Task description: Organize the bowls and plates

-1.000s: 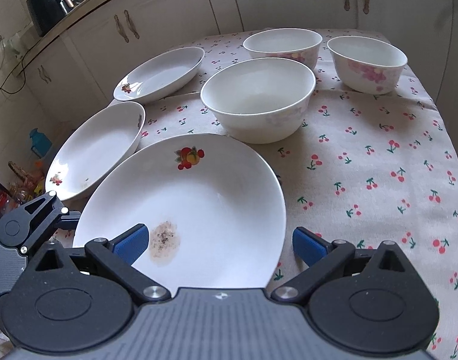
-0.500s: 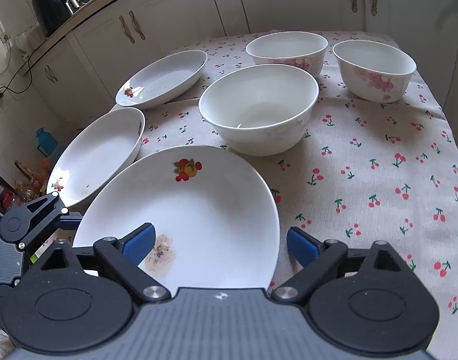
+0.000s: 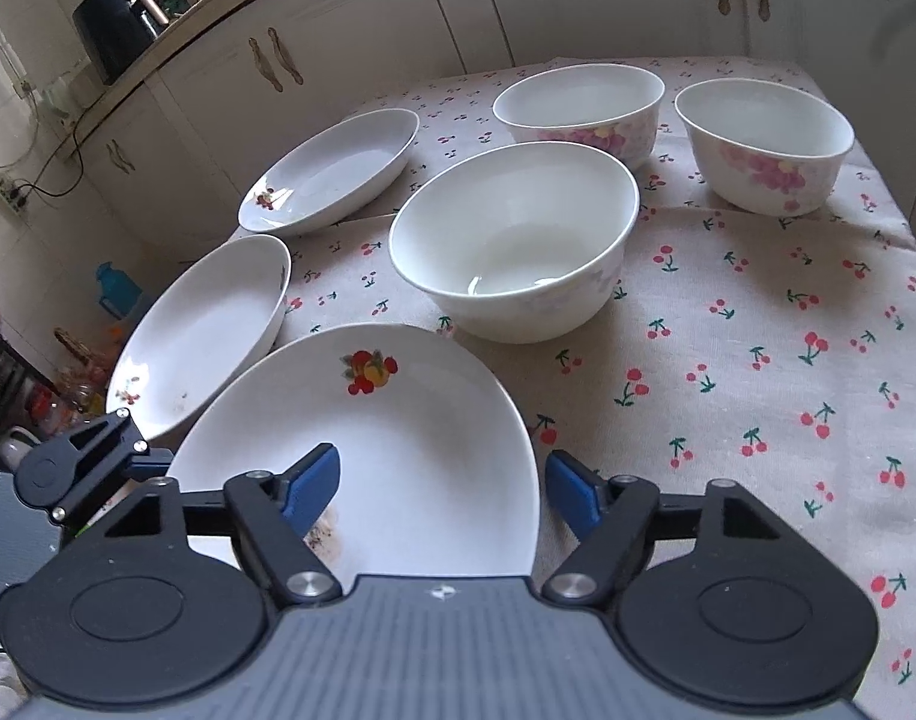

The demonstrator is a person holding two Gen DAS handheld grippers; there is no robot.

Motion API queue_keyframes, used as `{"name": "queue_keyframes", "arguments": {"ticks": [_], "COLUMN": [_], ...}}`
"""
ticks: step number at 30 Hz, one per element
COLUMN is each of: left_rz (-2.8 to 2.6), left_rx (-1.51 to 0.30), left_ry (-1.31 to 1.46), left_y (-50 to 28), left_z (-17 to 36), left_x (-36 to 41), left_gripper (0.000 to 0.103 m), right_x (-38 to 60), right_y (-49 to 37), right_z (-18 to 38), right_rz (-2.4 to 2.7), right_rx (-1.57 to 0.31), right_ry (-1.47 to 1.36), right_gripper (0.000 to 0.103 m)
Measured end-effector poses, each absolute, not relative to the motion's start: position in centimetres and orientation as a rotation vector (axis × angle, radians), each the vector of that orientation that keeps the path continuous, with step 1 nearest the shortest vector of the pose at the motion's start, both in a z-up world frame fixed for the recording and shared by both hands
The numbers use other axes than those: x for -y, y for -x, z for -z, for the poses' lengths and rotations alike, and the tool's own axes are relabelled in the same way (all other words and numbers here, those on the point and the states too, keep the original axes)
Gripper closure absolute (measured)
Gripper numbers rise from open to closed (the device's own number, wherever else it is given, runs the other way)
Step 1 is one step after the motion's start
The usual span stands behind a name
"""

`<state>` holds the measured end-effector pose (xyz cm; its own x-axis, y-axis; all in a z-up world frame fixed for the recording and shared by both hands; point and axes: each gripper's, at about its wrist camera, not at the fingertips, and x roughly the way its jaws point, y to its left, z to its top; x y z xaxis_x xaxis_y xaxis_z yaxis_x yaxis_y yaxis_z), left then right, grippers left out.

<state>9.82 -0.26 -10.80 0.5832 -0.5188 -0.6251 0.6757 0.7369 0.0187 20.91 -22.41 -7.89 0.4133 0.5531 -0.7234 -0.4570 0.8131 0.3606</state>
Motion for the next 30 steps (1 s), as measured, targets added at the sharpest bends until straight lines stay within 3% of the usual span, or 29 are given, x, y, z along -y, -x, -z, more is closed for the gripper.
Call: {"name": "queue_keyframes", "arguments": {"ticks": [7,30], "left_rz": [0.706,0.715], "left_rx": [-0.640,-0.667], "left_ry": [-0.272,-0.295], "left_y": [-9.9,-10.4], "left_z": [10.8,10.8], "left_x": [0.4,0.5], "left_gripper": [0.001,0.001], "right_x": [22.2,22.1], "right_y": [-21.9,-22.4], "right_z": [7.8,7.5], "right_rz": [-0.691,-0.712], "right_rx": [-0.990,-1.051], "right_ry": [-0.126,-0.107], "right_gripper": [0.032,0.033]}}
